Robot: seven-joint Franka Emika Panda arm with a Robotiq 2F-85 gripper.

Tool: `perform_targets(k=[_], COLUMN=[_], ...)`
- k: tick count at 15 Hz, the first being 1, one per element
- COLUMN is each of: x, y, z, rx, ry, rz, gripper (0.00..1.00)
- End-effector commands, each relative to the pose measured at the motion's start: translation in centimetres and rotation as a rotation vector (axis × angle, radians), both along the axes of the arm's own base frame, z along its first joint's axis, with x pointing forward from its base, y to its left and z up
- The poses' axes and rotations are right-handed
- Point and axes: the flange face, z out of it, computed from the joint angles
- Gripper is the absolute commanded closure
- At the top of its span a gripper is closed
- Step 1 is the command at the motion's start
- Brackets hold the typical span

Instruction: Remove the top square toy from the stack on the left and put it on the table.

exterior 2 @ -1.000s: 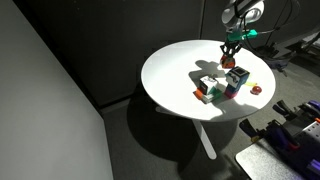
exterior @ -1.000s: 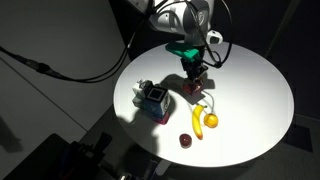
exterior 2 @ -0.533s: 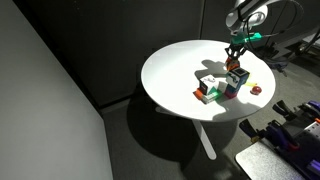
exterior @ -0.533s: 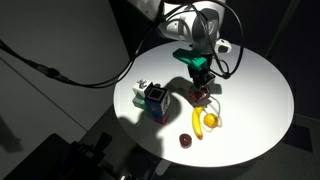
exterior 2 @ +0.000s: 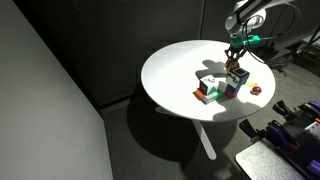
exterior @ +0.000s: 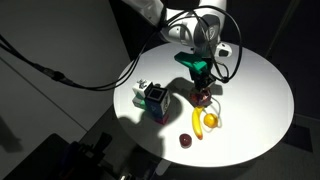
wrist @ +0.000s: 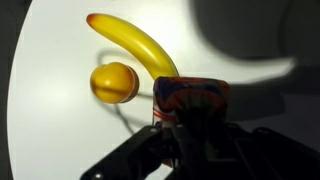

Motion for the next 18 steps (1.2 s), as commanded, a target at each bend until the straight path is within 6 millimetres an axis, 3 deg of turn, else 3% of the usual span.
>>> perform_targets(k=[1,8,15,16,17,18], x=[1.5,3.5,4.2,4.2,4.2,4.2], y=[0.1,1.2,2.1,2.1,2.2,2.3], z=[0.0,0.3,-0.4,-0.4,-0.4,-0.3], rx=[0.007,-0.006,-0.008,-0.005,-0.004,-0.003], ry=[-0.016,-0.038,-0.031,-0.029,-0.029,-0.029], rz=[-0.03,-0.008,0.014,0.015,0.018,0.021], gripper=[0.92,0.92,0.91,0.51,0.51,0.44])
